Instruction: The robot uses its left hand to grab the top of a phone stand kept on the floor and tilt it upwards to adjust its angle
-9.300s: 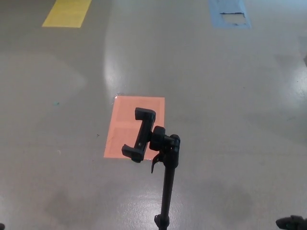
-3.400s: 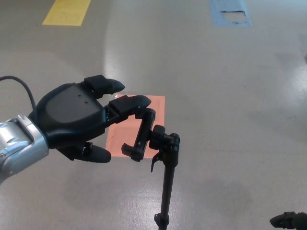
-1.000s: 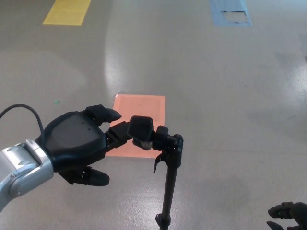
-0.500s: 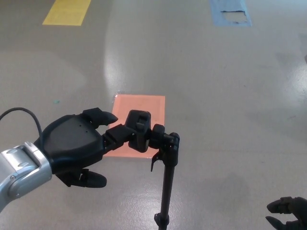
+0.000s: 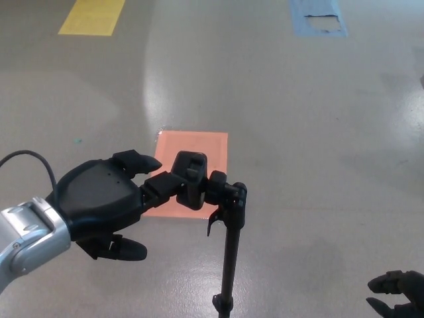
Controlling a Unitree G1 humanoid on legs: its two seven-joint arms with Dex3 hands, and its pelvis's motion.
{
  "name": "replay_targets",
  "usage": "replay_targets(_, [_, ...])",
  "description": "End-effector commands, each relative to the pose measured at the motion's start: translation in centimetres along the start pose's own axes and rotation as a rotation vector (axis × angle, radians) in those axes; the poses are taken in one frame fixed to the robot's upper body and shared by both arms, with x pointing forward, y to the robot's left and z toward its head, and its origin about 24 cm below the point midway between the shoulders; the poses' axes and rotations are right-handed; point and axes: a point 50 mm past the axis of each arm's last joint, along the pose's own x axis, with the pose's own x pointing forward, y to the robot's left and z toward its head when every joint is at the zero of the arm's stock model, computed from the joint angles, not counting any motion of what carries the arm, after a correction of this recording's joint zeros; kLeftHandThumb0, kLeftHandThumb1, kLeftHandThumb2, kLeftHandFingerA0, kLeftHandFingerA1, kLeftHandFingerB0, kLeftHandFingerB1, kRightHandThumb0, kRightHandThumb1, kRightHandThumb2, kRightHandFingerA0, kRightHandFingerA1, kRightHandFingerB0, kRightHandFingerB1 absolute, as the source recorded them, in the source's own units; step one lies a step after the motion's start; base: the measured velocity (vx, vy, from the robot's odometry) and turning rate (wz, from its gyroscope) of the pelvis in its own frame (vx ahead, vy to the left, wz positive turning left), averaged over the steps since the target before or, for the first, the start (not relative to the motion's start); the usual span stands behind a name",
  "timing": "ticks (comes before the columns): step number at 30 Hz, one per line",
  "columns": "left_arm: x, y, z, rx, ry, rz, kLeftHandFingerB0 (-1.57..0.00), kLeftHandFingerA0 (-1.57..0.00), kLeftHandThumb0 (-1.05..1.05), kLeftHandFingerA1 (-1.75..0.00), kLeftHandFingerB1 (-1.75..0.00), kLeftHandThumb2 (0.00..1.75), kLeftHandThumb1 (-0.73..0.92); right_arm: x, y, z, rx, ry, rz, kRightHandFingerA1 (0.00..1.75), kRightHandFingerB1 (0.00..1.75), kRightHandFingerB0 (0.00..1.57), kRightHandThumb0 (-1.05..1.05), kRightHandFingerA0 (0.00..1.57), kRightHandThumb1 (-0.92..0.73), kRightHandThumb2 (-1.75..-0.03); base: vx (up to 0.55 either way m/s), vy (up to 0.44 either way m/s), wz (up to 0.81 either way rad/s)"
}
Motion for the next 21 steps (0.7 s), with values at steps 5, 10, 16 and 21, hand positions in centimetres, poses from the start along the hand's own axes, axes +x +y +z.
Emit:
replay_targets(5, [-0.6, -1.0, 0.2, 0.000, -0.017, -0.057, 0.00, -0.10, -0.89, -0.24, -0.11, 0.81, 0.68, -0.1, -0.8, 0.0, -0.002, 0.009, -0.002, 0.37, 0.32, 0.25, -0.58, 0.27, -0.83, -0.65, 0.00, 0.000, 0.00])
replay_targets(10, [-0.8, -1.4, 0.8, -0.004, -0.033, -0.071, 0.00, -0.07, -0.83, -0.29, -0.16, 1.01, 0.64, -0.1, -0.9, 0.0, 0.003, 0.005, 0.001, 0.36, 0.32, 0.25, -0.58, 0.27, -0.83, -0.65, 0.00, 0.000, 0.00])
replay_targets(16, [-1.1, -1.8, 1.1, -0.038, -0.050, -0.075, 0.00, -0.07, -0.83, -0.30, -0.16, 1.01, 0.64, -0.1, -1.0, 0.1, 0.009, 0.010, 0.002, 0.36, 0.31, 0.25, -0.58, 0.26, -0.83, -0.65, 0.00, 0.000, 0.00])
replay_targets(21, [-1.1, -1.6, 0.9, -0.041, -0.050, -0.055, 0.00, -0.17, -0.88, -0.37, -0.12, 1.02, 0.67, -0.1, -1.0, 0.1, 0.014, 0.010, 0.000, 0.36, 0.32, 0.24, -0.58, 0.26, -0.82, -0.64, 0.00, 0.000, 0.00])
